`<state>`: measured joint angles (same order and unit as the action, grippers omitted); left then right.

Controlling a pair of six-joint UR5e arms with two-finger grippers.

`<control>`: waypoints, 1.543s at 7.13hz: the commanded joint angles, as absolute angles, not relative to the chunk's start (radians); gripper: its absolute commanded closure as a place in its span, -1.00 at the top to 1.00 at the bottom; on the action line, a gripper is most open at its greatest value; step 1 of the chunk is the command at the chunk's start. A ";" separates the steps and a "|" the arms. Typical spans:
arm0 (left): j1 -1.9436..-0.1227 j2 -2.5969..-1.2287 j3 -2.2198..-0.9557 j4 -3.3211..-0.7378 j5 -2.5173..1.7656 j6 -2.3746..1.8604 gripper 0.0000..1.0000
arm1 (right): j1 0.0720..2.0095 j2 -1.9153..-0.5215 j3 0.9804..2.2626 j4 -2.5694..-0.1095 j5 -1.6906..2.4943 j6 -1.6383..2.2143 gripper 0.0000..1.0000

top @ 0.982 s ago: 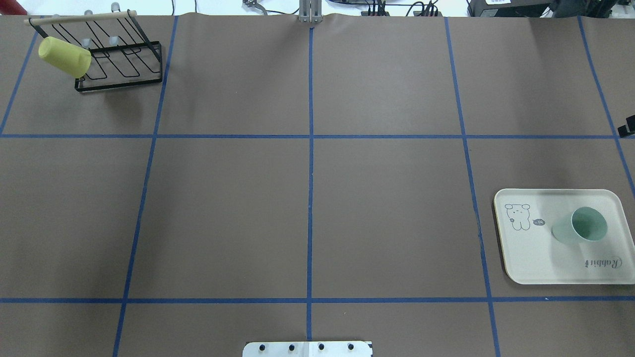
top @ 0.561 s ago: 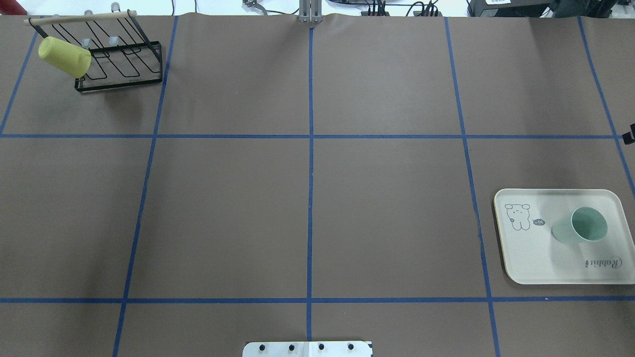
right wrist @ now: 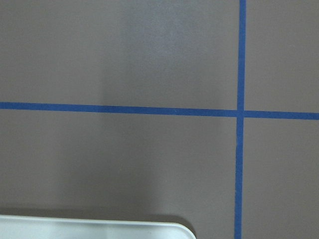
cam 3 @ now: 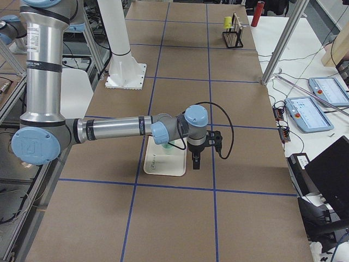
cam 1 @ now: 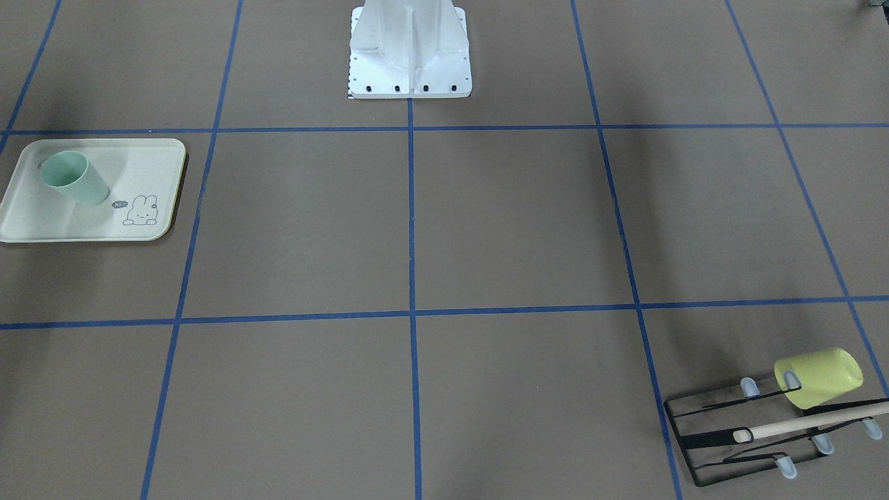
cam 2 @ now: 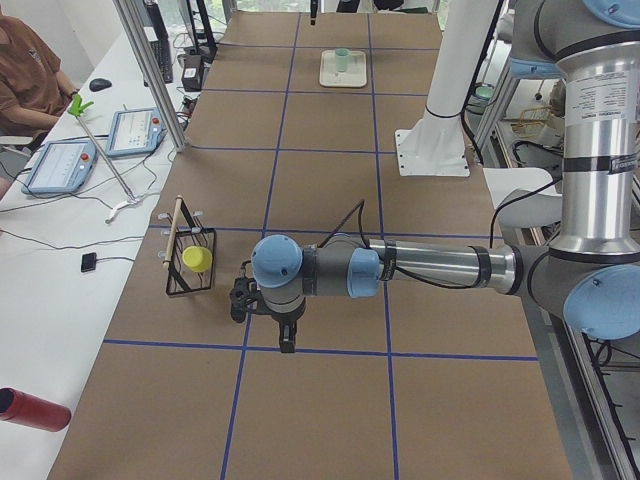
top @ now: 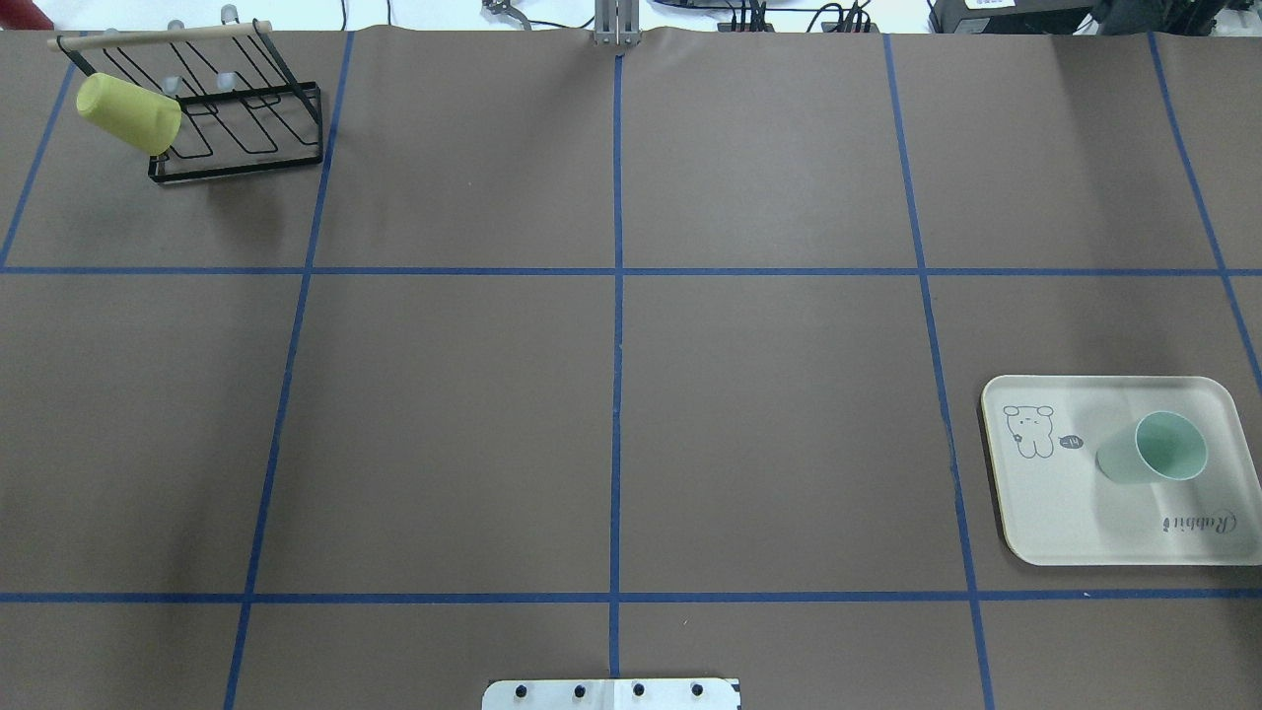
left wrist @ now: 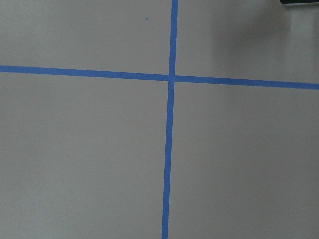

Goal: Left arm grabs green cup and hands to right arm on tray

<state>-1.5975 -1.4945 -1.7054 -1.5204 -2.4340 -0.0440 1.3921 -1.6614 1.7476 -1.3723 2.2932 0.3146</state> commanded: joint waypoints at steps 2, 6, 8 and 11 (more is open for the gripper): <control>-1.592 -1.496 -1.697 -1.520 -2.430 -0.078 1.00 | 1.443 -1.660 1.733 -1.376 2.356 0.301 1.00; -1.591 -1.503 -1.703 -1.525 -2.385 -0.084 1.00 | 1.445 -1.669 1.732 -1.376 2.347 0.230 1.00; -1.591 -1.503 -1.700 -1.545 -2.385 -0.084 1.00 | 1.445 -1.674 1.732 -1.374 2.345 0.230 1.00; -1.591 -1.503 -1.698 -1.548 -2.385 -0.086 1.00 | 1.445 -1.671 1.733 -1.374 2.338 0.230 1.00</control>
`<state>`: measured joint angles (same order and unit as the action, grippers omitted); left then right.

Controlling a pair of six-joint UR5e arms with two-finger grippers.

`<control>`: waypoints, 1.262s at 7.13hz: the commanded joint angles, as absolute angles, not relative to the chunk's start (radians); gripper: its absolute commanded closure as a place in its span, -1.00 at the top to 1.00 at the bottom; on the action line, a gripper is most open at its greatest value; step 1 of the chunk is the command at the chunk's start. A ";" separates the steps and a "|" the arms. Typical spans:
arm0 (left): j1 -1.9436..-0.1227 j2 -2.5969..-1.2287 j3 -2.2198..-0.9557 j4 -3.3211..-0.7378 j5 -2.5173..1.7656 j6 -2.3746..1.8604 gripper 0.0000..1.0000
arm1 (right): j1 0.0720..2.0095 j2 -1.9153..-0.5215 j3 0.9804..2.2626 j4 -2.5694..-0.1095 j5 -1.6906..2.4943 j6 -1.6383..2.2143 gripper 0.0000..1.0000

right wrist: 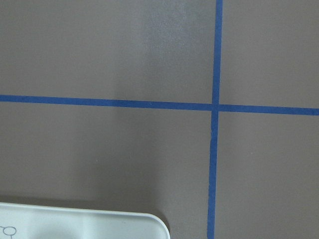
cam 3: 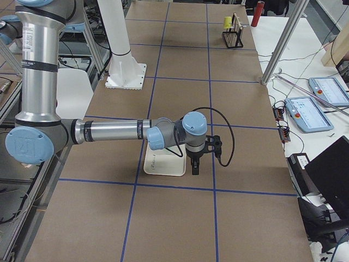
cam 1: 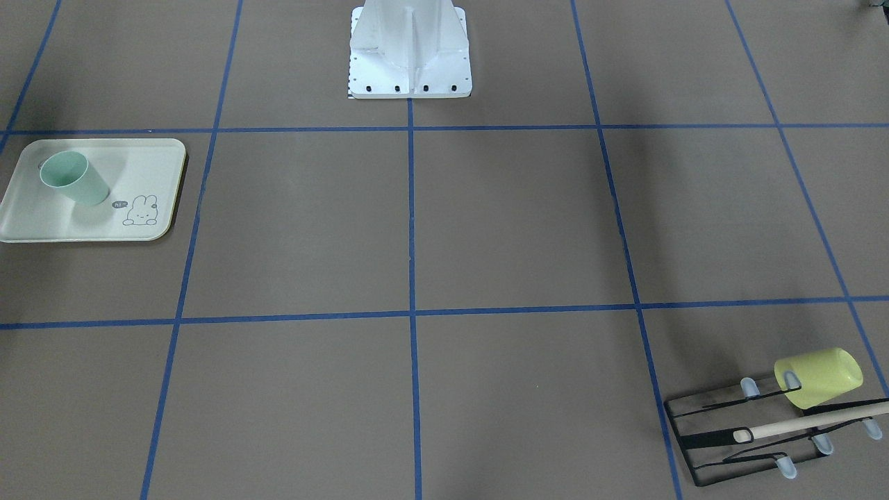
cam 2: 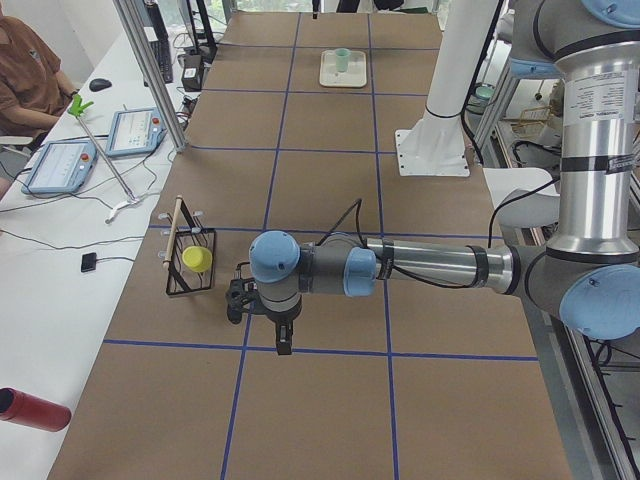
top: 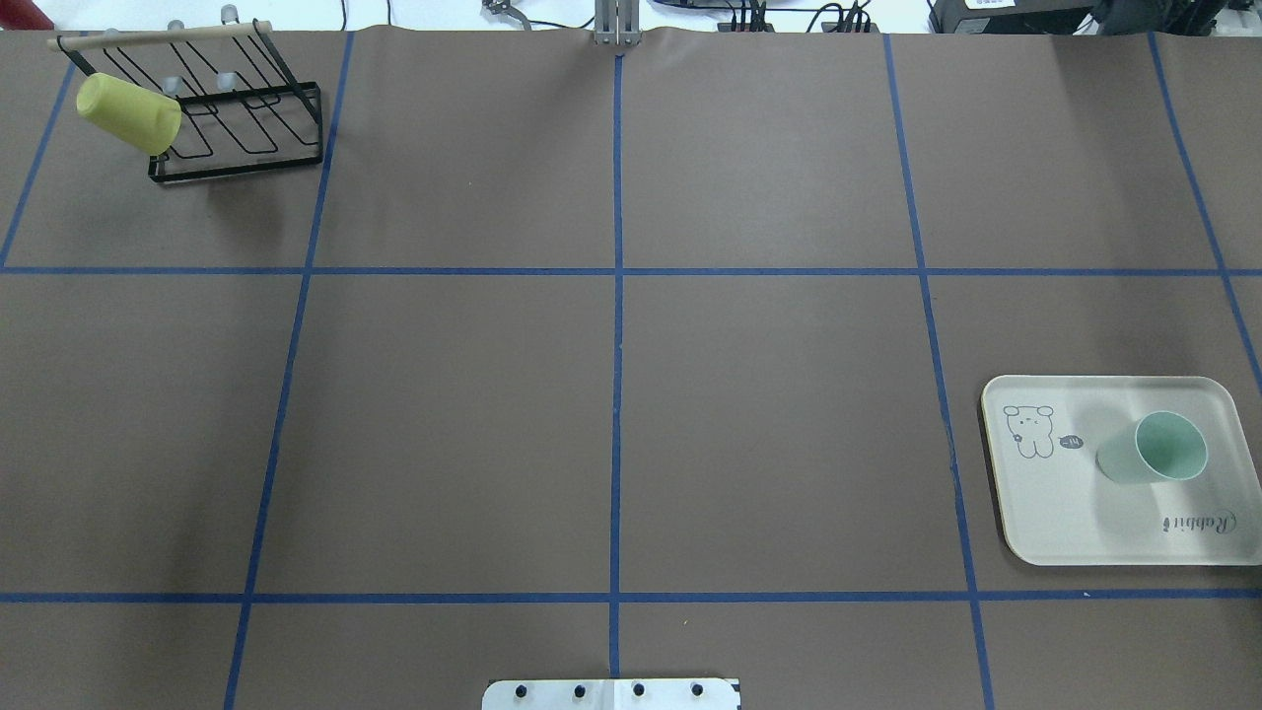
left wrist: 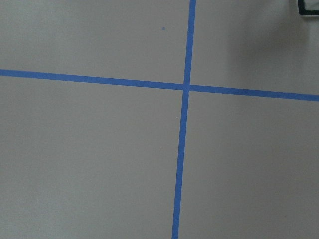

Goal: Left arm grabs green cup and hands to right arm on tray

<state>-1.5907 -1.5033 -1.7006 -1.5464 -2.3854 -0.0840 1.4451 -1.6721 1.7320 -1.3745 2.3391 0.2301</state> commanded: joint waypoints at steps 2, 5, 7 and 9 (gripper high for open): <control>-1.591 -1.503 -1.690 -1.546 -2.384 -0.081 1.00 | 1.445 -1.672 1.735 -1.373 2.338 0.230 1.00; -1.591 -1.503 -1.700 -1.563 -2.321 -0.025 1.00 | 1.445 -1.670 1.732 -1.371 2.335 0.230 1.00; -1.591 -1.503 -1.704 -1.569 -2.327 -0.025 1.00 | 1.445 -1.661 1.737 -1.371 2.336 0.235 1.00; -1.591 -1.502 -1.707 -1.569 -2.332 -0.025 1.00 | 1.443 -1.657 1.741 -1.370 2.323 0.232 1.00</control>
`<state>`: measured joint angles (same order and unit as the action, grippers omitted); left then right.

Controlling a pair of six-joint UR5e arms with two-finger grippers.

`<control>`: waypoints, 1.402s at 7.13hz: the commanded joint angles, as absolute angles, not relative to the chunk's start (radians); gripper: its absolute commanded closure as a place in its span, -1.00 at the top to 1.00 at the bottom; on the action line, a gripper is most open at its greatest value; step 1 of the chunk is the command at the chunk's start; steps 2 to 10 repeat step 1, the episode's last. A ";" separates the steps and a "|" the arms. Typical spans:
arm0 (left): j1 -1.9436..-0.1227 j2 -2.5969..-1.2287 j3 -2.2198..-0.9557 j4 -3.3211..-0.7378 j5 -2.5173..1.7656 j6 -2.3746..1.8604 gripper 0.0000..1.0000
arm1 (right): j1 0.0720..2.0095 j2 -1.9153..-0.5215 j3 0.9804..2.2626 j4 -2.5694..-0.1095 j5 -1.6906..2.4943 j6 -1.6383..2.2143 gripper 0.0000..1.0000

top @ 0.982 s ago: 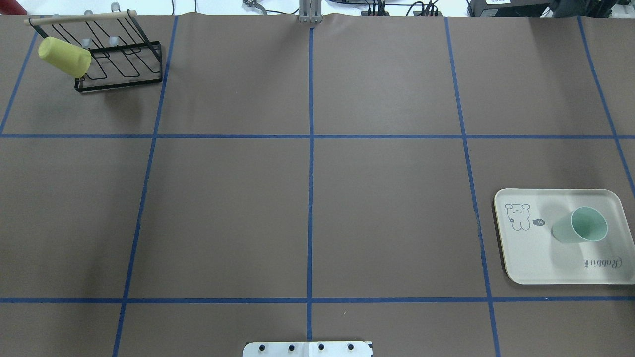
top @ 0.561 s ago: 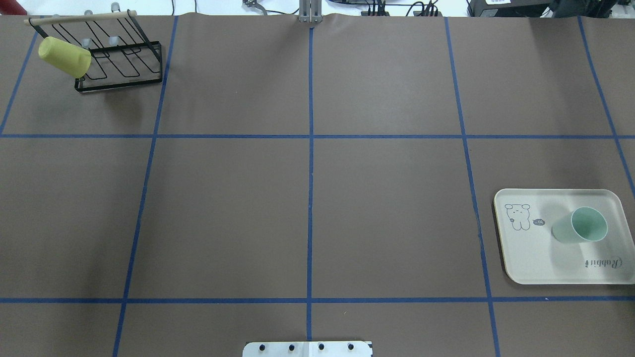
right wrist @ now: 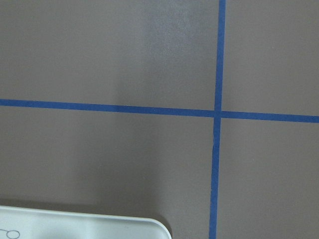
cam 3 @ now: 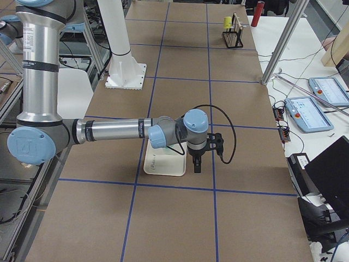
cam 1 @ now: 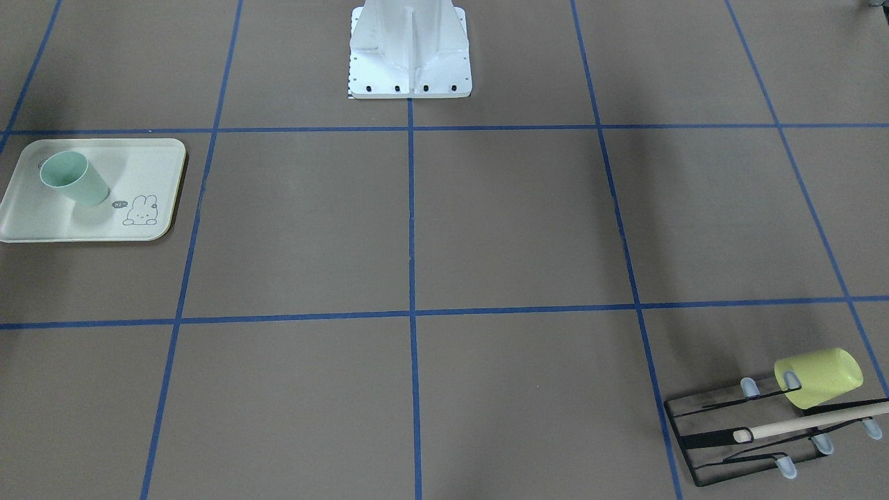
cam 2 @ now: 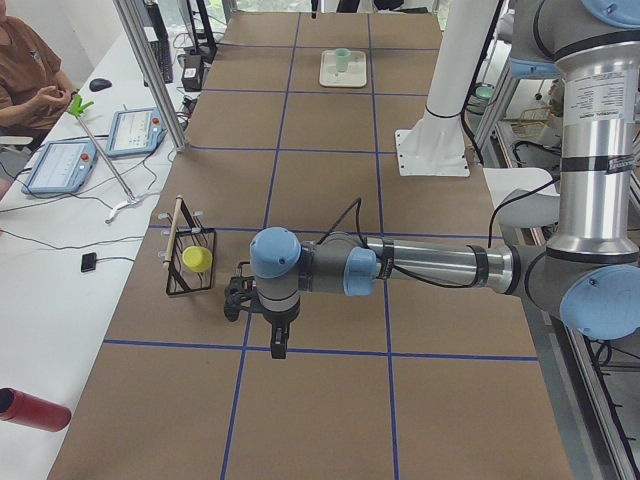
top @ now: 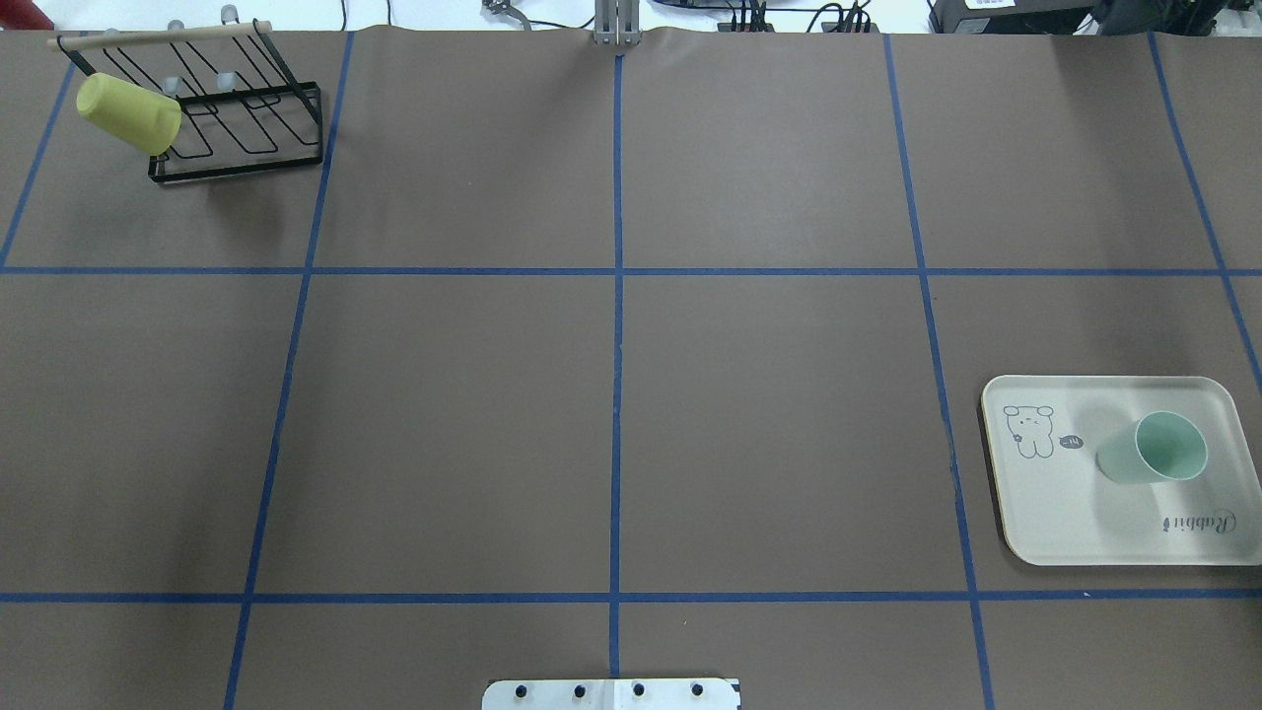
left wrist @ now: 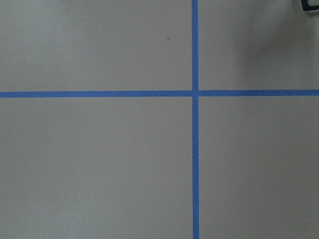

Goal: Left arm grabs green cup and hands to right arm on tray

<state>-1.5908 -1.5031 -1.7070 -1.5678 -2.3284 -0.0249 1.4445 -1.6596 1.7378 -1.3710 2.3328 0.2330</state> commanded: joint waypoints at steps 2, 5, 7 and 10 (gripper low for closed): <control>-1.591 -1.502 -1.716 -1.569 -2.332 -0.025 1.00 | 1.445 -1.657 1.744 -1.370 2.322 0.232 1.00; -1.591 -1.502 -1.716 -1.569 -2.332 -0.025 1.00 | 1.445 -1.657 1.744 -1.370 2.322 0.232 1.00; -1.591 -1.502 -1.716 -1.569 -2.332 -0.025 1.00 | 1.445 -1.657 1.744 -1.370 2.322 0.232 1.00; -1.591 -1.502 -1.716 -1.569 -2.332 -0.025 1.00 | 1.445 -1.657 1.744 -1.370 2.322 0.232 1.00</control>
